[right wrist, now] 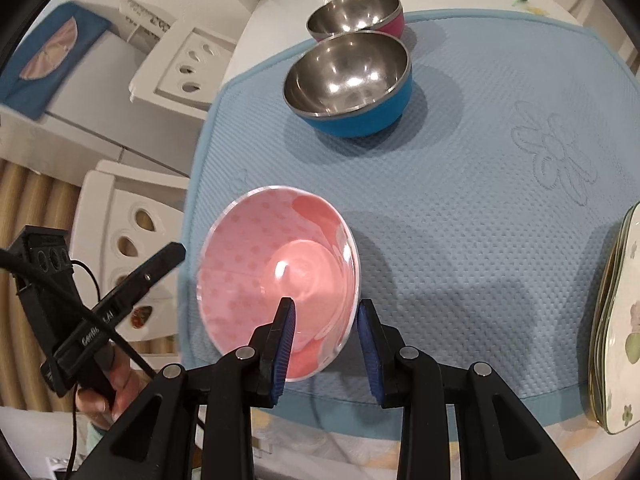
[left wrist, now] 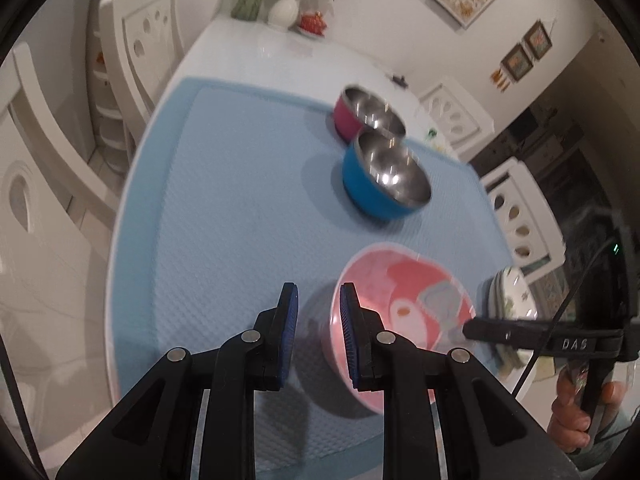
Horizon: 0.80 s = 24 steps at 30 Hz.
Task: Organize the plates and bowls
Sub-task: 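Open both tools and release the pink polka-dot bowl, then grasp the rim of the blue-bottomed steel bowl with both tools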
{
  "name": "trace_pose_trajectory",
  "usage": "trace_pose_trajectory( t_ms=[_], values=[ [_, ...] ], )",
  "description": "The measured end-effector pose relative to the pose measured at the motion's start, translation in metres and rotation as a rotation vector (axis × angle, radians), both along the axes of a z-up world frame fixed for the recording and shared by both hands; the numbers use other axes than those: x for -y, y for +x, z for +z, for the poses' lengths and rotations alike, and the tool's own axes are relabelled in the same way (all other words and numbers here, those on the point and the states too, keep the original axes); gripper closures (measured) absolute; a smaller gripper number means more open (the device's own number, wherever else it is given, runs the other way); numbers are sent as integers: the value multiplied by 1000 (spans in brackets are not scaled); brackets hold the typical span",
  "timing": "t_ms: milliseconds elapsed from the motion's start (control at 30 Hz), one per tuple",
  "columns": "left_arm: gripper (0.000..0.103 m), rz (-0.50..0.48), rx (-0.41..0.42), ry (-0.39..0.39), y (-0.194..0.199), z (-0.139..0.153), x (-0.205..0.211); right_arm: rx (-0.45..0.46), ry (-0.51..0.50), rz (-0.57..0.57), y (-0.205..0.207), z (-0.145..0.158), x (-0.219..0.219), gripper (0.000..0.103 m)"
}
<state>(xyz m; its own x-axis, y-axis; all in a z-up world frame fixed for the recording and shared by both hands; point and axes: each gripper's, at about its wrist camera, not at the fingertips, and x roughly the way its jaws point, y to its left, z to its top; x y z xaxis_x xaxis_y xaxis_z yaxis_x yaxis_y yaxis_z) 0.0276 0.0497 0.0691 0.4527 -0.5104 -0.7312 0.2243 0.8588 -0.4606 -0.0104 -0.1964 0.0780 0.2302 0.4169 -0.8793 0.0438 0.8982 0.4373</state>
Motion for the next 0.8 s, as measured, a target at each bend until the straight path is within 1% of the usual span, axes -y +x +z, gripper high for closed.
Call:
trace_pose_trajectory(
  t_ms=[33, 100, 167, 233, 267, 300, 367, 400, 433, 467, 500, 567, 667, 767, 800],
  values=[
    [85, 2, 15, -4, 2, 6, -1, 1, 22, 4, 1, 2, 2, 63],
    [83, 0, 47, -10, 8, 17, -2, 8, 53, 5, 3, 6, 3, 58],
    [83, -11, 84, -11, 16, 31, 1, 25, 80, -10, 5, 11, 7, 58],
    [77, -26, 117, -15, 29, 45, 6, 47, 104, -18, 10, 18, 9, 58],
    [72, -30, 128, -20, 34, 49, 7, 75, 104, -28, 14, 25, 10, 58],
    [71, -33, 142, -31, 42, 55, 10, 96, 96, -35, 18, 31, 9, 57],
    [70, -43, 145, -46, 54, 61, 16, 147, 63, -50, 29, 45, 13, 52],
    [64, -49, 141, -53, 63, 63, 19, 164, 45, -57, 33, 50, 14, 50],
    [58, -52, 137, -56, 68, 63, 22, 188, 24, -65, 39, 55, 16, 50],
    [44, -52, 133, -57, 74, 63, 25, 204, 10, -68, 46, 59, 17, 50],
    [34, -49, 134, -62, 82, 62, 29, 216, -2, -71, 52, 61, 19, 50],
    [33, -56, 129, -78, 92, 60, 35, 231, -5, -82, 65, 62, 25, 50],
    [33, -81, 83, -96, 113, 51, 46, 237, 17, -118, 80, 55, 33, 50],
    [33, -109, 21, -81, 137, 32, 60, 205, 13, -175, 97, 37, 45, 50],
    [33, -118, 4, -79, 140, 26, 64, 190, 14, -192, 101, 31, 48, 50]
  ],
)
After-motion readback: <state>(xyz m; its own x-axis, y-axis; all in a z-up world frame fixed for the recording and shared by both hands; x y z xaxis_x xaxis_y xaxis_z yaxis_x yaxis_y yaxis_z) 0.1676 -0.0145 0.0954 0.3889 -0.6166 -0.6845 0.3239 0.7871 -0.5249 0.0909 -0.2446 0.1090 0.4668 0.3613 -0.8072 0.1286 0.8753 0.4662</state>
